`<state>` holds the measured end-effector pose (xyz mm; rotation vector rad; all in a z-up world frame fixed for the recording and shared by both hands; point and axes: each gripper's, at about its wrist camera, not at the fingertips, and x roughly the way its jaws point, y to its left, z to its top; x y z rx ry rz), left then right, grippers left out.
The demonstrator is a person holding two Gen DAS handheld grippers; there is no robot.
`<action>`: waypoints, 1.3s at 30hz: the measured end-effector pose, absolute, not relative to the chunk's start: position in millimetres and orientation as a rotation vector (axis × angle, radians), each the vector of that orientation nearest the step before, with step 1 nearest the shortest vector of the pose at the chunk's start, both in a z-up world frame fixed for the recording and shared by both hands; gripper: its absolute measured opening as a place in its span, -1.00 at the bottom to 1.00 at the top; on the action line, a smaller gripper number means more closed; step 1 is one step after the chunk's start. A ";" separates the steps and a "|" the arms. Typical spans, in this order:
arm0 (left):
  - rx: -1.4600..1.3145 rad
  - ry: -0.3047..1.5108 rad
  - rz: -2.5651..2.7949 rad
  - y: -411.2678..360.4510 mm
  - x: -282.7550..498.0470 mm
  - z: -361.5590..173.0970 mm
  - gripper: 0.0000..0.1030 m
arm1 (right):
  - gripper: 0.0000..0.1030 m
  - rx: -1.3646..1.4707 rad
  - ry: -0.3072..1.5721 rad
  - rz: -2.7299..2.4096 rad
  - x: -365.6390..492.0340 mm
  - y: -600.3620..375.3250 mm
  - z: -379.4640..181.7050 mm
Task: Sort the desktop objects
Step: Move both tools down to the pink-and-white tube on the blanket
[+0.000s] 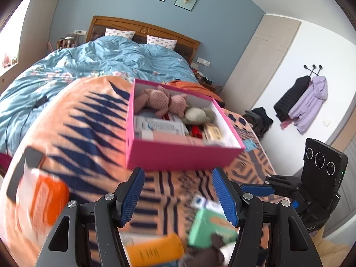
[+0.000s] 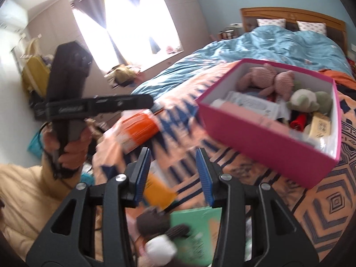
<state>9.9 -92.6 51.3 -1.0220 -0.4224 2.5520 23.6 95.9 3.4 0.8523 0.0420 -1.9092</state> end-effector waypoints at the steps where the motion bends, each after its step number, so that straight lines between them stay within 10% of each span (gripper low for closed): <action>1: -1.025 -0.417 2.545 -92.0 18.0 49.9 0.26 | -0.13 0.853 0.050 -1.896 30.7 95.5 2.5; 39: -1.426 -0.456 2.555 -113.9 177.0 -97.4 0.25 | -0.03 1.252 0.192 -1.797 134.8 35.8 -132.1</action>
